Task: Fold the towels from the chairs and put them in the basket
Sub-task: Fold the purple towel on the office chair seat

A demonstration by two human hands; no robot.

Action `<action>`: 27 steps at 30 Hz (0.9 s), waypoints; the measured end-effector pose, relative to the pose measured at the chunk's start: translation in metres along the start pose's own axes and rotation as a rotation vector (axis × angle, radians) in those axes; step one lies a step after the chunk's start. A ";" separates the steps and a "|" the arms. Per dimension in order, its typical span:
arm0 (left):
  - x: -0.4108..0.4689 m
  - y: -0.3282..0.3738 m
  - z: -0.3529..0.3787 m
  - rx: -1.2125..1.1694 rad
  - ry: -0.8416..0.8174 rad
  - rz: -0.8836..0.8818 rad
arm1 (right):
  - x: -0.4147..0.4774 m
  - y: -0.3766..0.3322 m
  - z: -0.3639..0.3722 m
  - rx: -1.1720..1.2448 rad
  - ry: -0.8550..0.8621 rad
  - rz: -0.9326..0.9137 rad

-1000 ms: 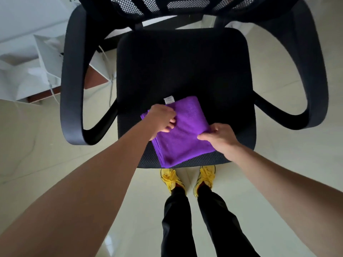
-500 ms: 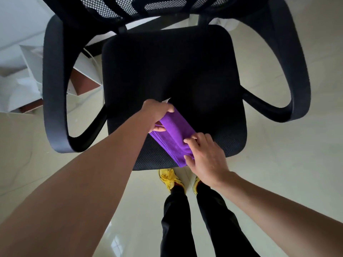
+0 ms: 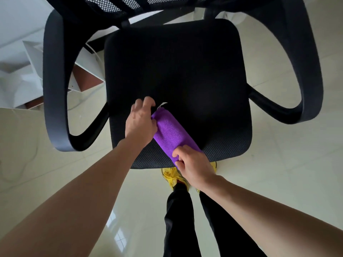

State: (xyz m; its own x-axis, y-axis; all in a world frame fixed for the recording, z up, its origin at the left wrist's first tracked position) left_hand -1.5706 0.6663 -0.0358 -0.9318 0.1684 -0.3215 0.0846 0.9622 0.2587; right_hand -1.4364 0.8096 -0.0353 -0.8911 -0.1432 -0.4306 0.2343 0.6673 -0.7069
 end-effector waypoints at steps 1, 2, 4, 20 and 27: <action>-0.001 0.000 0.001 0.080 0.043 0.076 | 0.002 0.000 0.002 -0.001 0.000 0.005; -0.002 0.000 0.004 0.119 0.039 0.141 | 0.002 0.000 0.005 -0.011 -0.001 0.004; -0.001 -0.004 0.011 0.127 -0.017 0.221 | 0.004 0.000 0.013 -0.050 0.005 -0.017; 0.032 -0.021 -0.016 0.338 -0.176 0.352 | 0.007 -0.016 0.041 0.022 0.152 0.052; 0.021 -0.001 -0.016 0.667 -0.345 0.568 | 0.003 -0.001 -0.003 0.024 0.211 0.278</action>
State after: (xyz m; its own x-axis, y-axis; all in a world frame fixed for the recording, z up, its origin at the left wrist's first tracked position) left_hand -1.5962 0.6654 -0.0285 -0.5416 0.6015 -0.5872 0.7789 0.6219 -0.0813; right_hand -1.4408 0.8106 -0.0343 -0.8521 0.1977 -0.4846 0.4862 0.6420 -0.5929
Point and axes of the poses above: each hand's wrist, its own x-axis towards the middle knuckle, its own z-axis out of the palm, y = z × x, the point moved 1 cm from there along x, towards the middle knuckle, and after that the axes turned 11 degrees about x, right-handed, at the moved point
